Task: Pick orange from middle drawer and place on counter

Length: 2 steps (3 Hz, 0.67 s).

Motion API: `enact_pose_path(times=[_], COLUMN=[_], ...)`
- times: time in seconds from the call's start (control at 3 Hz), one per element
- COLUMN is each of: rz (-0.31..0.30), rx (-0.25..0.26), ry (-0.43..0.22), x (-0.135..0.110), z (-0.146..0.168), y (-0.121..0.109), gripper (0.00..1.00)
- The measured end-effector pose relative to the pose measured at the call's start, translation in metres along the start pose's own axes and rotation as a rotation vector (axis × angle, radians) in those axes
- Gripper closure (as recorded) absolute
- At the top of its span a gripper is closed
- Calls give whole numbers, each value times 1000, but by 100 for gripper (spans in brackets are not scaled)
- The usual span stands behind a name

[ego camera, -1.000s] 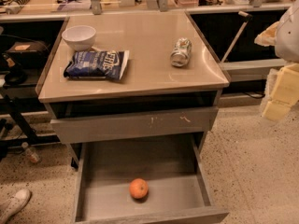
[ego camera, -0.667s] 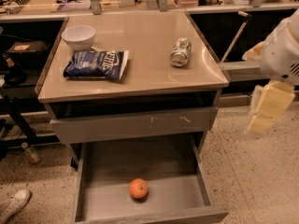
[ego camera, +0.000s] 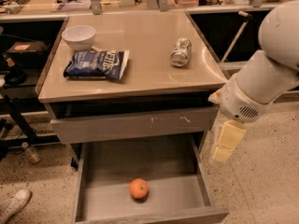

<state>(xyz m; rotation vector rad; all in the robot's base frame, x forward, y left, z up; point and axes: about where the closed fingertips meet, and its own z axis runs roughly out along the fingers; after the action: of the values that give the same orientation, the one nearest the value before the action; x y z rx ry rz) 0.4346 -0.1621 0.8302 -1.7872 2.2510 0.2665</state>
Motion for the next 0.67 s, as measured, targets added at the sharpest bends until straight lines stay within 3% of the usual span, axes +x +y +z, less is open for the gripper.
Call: enact_pose_path(times=[0.67], rz=[17], rx=[-17], ry=[-19], x=[4], z=[14], y=[0], gripper=[0])
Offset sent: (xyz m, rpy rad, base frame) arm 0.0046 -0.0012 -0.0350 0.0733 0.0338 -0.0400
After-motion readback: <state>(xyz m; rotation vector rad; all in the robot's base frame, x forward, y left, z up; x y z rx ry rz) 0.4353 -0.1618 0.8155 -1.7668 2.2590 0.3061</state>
